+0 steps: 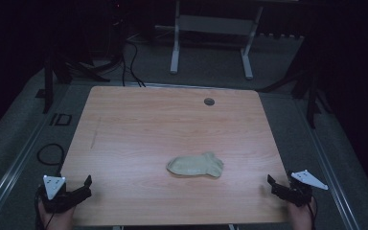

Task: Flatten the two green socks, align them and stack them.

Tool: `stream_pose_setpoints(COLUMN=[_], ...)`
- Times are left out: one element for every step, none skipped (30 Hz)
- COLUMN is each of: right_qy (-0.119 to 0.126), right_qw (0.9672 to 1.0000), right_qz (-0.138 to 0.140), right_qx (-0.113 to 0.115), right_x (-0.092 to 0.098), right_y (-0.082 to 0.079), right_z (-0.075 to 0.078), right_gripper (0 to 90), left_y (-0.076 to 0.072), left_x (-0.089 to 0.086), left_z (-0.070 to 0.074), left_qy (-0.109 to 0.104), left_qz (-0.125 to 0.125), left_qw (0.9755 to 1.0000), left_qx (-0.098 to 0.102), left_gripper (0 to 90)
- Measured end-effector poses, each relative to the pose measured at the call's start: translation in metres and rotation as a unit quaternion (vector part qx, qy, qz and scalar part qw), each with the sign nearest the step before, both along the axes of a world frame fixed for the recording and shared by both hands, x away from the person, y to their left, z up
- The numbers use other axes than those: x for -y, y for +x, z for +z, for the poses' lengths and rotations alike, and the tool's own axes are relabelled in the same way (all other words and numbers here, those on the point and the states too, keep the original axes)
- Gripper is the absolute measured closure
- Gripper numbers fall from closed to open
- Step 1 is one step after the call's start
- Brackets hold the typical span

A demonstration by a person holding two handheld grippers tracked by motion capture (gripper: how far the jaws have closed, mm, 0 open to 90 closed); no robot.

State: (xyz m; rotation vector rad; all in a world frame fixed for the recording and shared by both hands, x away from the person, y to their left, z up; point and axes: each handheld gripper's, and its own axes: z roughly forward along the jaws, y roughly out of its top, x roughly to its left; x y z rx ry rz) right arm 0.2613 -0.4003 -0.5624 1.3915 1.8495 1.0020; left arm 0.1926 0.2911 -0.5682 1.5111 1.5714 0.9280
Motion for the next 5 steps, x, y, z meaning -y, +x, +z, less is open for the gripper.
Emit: stream_pose_setpoints(right_qy=[0.001,0.001,0.001,-0.002,-0.002], right_qw=[1.0000,1.0000,1.0000,1.0000,1.0000], right_qz=[0.000,0.001,0.001,0.001,0.003], right_qx=[0.000,-0.001,-0.001,-0.002,-0.003], right_x=[0.0001,0.0000,0.0000,-0.0002,-0.0004], right_y=[0.0000,0.0002,0.0002,0.0004,0.0006], right_z=[0.0000,-0.0002,-0.0002,-0.0004,-0.0010], right_gripper=[14.2,14.2,14.2,14.2,14.2], left_y=[0.0000,0.0000,0.0000,0.0002,0.0001], left_x=[0.0002,0.0003,0.0003,-0.0001,-0.0003], left_z=[0.0001,0.0000,0.0000,-0.0005,-0.0006], left_qy=[0.001,0.001,0.001,-0.001,-0.002], left_qz=[0.002,0.004,0.004,0.007,0.008], left_qw=[1.0000,1.0000,1.0000,1.0000,1.0000], left_qx=[0.000,0.000,0.000,-0.002,0.000], left_gripper=[1.9,1.9,1.9,1.9,1.9])
